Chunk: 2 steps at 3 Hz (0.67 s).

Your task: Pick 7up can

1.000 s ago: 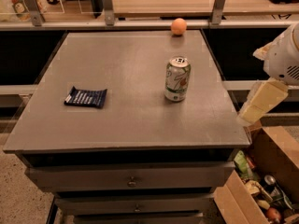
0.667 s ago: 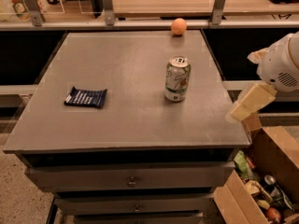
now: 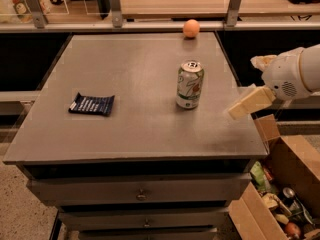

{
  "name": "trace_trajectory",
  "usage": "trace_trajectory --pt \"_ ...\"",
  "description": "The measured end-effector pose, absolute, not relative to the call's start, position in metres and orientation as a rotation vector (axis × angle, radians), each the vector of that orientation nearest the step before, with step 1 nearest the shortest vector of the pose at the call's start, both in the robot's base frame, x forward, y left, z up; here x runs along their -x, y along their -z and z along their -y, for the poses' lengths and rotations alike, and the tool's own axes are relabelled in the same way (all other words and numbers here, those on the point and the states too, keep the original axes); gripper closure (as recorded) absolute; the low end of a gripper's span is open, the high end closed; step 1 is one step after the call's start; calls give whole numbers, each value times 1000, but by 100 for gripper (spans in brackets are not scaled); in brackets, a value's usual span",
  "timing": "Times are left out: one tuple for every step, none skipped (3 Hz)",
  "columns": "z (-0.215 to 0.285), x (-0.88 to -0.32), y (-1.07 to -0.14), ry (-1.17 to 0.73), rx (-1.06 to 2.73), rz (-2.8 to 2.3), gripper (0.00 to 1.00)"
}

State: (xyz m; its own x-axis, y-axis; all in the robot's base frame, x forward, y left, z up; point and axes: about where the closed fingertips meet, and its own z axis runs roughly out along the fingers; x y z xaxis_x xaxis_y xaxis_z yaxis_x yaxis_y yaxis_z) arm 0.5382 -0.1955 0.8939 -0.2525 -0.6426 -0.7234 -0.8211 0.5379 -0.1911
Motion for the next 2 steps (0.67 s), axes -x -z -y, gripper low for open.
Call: trace_trajectory --pt "181 -555 -888 -404 1141 -1878 0" --pt "163 -569 -886 -494 1115 -1785 0"
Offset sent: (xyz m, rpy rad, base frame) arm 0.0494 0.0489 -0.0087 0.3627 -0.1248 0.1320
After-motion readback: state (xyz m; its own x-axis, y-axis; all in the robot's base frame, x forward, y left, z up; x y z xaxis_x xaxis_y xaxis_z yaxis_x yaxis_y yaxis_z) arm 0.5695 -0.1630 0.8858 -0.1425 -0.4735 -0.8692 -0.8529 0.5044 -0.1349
